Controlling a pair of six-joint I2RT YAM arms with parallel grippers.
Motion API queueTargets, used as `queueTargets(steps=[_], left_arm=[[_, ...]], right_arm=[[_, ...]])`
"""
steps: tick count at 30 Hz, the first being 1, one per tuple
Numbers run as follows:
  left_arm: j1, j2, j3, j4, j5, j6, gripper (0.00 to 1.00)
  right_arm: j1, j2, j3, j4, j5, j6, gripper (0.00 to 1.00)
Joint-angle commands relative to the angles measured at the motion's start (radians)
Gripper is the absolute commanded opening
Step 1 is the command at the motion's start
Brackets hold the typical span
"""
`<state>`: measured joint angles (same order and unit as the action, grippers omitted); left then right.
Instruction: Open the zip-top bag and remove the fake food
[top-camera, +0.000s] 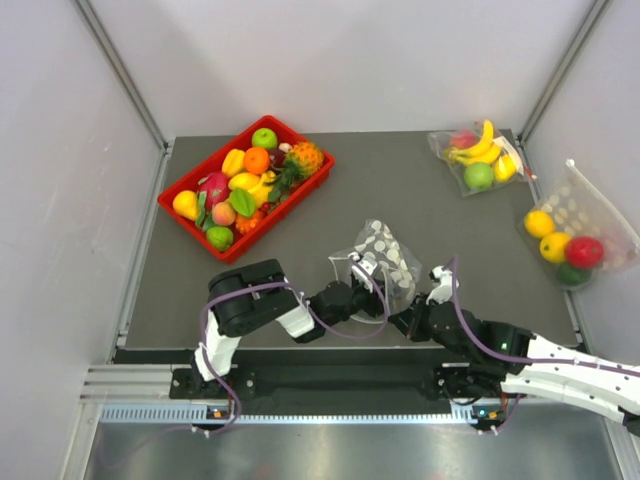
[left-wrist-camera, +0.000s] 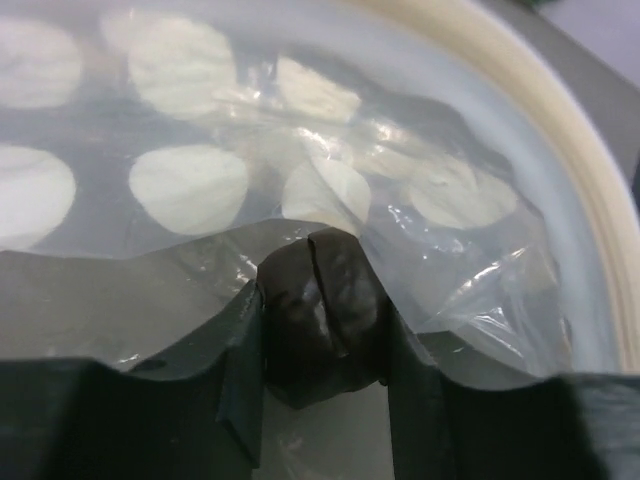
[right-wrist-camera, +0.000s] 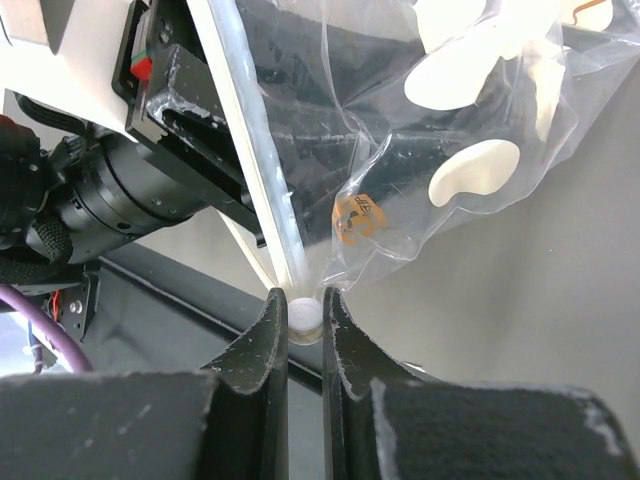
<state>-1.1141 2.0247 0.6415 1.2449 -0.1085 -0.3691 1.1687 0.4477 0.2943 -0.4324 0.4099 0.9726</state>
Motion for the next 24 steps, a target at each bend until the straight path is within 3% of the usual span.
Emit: queueTargets(steps=[1, 4, 13, 24], left_arm=[[-0.004, -0.003, -0.002, 0.062, 0.024, 0.009, 0.26], [-0.004, -0.041, -0.045, 0.06, 0.036, 0.012, 0.13], [-0.004, -0.263, -0.144, -0.084, 0.076, 0.015, 0.11], [-0.004, -0.467, -0.169, -0.382, 0.171, 0.004, 0.1]], right_arm=[[0.0, -0.017, -0.006, 0.029, 0.016, 0.026, 0.0], [0.0, -0.041, -0.003, -0.029, 0.061, 0.061, 0.0], [0.0, -0.025, 0.055, -0.219, 0.23, 0.15, 0.0], [0.0, 0.1, 0.114, -0.201, 0.366, 0.141, 0.0]])
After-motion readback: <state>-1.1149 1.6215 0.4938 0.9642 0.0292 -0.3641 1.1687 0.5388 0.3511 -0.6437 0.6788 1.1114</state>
